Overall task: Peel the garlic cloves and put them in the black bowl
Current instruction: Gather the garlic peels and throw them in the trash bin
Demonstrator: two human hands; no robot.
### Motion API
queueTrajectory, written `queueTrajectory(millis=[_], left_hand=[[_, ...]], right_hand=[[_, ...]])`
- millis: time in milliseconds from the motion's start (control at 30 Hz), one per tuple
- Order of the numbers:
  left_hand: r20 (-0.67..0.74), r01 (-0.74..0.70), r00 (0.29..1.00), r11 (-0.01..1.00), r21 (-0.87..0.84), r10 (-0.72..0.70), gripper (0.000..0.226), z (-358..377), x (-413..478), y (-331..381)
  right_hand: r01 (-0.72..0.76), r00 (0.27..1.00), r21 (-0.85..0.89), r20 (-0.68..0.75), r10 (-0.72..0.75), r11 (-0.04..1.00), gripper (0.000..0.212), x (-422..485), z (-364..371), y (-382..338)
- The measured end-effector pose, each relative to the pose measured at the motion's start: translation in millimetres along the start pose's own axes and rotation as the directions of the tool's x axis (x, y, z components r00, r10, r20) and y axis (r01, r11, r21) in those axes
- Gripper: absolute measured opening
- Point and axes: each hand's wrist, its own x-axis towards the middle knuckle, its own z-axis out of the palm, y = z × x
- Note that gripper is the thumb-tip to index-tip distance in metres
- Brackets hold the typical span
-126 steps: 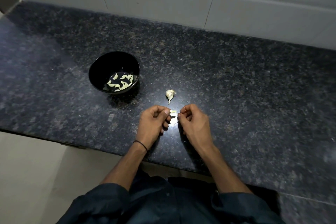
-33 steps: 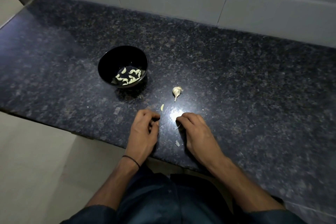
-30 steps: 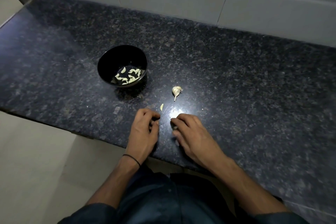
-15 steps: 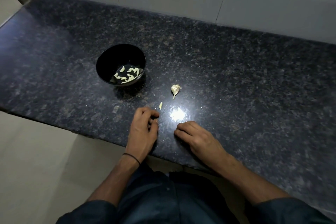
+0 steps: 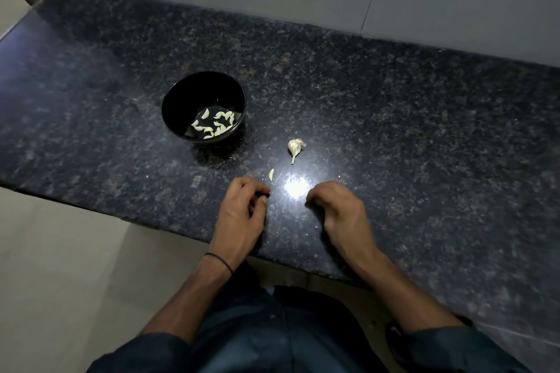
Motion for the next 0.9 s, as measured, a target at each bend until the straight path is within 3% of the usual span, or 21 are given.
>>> queueTrajectory(millis=[33,100,200,333,500,600,800,867,900], left_hand=[[0.006,-0.015,1.0,1.0,-0.003,0.015,0.015,-2.0,1.8,0.8],[0.018,-0.053,0.998,0.998,-0.018,0.053,0.015,-5.5,6.7,3.7],[0.04,-0.108,0.993,0.992,-0.062,0.11,0.016,-7.3,16.1,10.4],[0.123,-0.171,0.974,0.975,-0.142,0.189,0.016,-3.1,29.4,15.6],[0.314,-0.198,0.902,0.93,-0.311,0.297,0.018,-0.8,38.5,13.3],[0.406,-0.248,0.833,0.909,-0.335,0.377,0.018,-3.9,42.3,6.4],[0.525,-0.361,0.648,0.83,-0.426,0.552,0.016,-9.6,23.3,5.2],[0.582,-0.363,0.542,0.793,-0.489,0.607,0.016,-3.8,-2.8,13.6],[0.583,-0.355,0.546,0.797,-0.489,0.601,0.016,-3.3,-5.0,11.6]], right_hand=[[-0.167,0.982,0.15,-0.06,0.177,0.975,0.021,2.6,-1.6,-4.8],[-0.399,0.876,0.411,-0.094,0.474,0.82,0.023,7.1,-5.2,-12.4],[-0.479,0.75,0.602,-0.096,0.654,0.638,0.023,7.9,-10.1,-13.0],[-0.439,0.643,0.757,-0.111,0.758,0.483,0.023,3.1,-13.7,-22.1],[-0.333,0.517,0.87,-0.155,0.842,0.365,0.025,-11.9,-1.9,-46.0],[-0.237,0.423,0.911,-0.215,0.88,0.336,0.024,-24.6,12.0,-67.0],[-0.064,0.168,0.942,-0.316,0.934,0.331,0.023,-71.7,53.0,-117.4],[-0.015,0.05,0.93,-0.367,0.929,0.368,0.022,-107.1,64.4,-139.3],[-0.014,0.053,0.932,-0.362,0.931,0.363,0.021,-110.7,68.8,-144.1]])
